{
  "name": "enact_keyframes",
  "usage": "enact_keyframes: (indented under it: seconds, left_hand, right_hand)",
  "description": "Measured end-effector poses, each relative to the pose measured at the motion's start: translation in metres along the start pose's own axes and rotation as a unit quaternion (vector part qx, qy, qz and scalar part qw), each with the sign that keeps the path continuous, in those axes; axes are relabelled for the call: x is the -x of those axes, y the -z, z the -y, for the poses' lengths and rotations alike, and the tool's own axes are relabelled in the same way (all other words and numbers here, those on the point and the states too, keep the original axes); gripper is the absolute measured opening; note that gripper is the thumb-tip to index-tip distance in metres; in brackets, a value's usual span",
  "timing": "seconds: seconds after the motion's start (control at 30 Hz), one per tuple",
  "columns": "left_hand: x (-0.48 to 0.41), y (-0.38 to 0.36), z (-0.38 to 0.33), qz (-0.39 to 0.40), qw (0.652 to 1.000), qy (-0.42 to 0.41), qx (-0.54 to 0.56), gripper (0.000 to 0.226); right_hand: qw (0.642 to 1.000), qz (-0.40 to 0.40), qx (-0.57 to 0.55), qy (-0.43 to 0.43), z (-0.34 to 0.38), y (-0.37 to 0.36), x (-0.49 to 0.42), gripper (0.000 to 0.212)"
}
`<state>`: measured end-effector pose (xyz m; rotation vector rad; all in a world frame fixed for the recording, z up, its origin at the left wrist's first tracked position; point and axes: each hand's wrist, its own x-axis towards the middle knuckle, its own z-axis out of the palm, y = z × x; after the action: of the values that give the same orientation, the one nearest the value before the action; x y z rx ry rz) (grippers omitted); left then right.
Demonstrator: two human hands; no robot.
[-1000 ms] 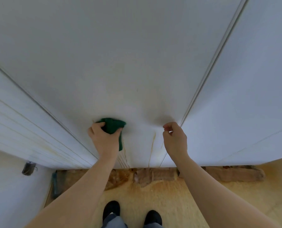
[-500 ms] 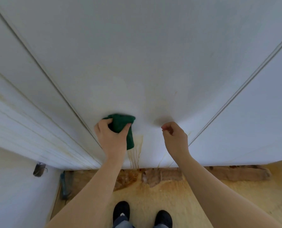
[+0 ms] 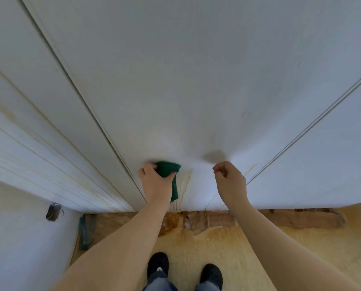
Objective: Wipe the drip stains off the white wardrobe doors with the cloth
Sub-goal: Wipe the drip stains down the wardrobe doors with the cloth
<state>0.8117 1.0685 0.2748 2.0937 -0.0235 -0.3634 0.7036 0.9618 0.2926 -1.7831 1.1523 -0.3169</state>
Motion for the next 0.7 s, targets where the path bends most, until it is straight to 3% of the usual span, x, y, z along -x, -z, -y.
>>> enact_keyframes:
  seconds: [0.1,0.27,0.43,0.7]
  left_hand:
    - [0.003,-0.006,0.001,-0.001,1.0,0.002,-0.006,0.049]
    - [0.006,-0.003,-0.01,-0.029,0.995,-0.091,0.004,0.051]
    - [0.0,-0.004,0.007,0.01,0.998,-0.031,-0.053,0.049]
    - [0.008,0.006,-0.012,-0.019,0.994,-0.108,0.01,0.055]
  right_hand:
    - [1.0,-0.009,0.003,-0.008,-0.007,0.003,0.002,0.02]
    - [1.0,-0.021,0.004,-0.017,-0.014,0.001,0.005,0.021]
    - [1.0,-0.025,0.008,-0.015,-0.012,-0.003,0.013,0.021]
    - [0.997,-0.071,-0.012,0.003,-0.003,-0.011,0.02,0.022]
